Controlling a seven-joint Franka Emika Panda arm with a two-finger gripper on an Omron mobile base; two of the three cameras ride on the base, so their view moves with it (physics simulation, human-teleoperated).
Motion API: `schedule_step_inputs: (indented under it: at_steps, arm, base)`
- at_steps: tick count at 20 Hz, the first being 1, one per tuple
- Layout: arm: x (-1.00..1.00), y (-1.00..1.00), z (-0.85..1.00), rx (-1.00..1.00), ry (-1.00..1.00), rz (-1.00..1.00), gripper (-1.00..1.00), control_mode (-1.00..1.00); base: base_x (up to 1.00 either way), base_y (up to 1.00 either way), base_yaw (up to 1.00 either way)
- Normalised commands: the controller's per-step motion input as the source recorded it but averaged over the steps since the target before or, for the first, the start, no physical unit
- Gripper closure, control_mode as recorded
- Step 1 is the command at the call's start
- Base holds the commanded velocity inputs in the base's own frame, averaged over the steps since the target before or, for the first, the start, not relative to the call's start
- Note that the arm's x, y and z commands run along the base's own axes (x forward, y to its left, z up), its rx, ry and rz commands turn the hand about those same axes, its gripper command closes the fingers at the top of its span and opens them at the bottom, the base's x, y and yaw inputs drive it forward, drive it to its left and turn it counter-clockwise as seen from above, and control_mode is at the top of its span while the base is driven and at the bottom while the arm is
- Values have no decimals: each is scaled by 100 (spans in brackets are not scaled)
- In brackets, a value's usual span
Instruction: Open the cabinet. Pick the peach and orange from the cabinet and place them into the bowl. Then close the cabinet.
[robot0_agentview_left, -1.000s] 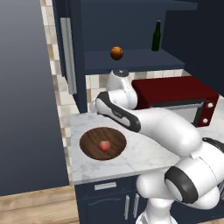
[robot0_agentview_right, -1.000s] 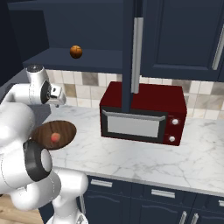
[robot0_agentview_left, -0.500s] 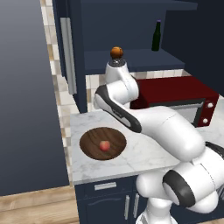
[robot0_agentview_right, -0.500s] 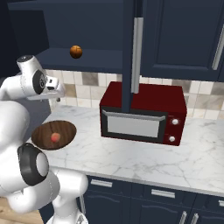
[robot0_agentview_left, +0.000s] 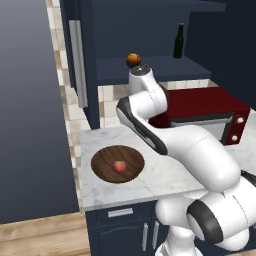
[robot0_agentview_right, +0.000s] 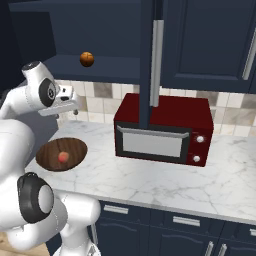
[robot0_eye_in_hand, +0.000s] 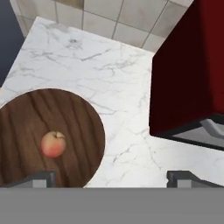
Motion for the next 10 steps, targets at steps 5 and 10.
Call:
schedule_step_inputs:
  at_steps: [5, 10]
  arm:
    - [-2, -34, 36, -1, -8, -1, -100, -100]
    - [0, -31, 51, 0, -4, -2, -100, -100]
  base:
    - [0, 0, 0]
    - [0, 0, 0]
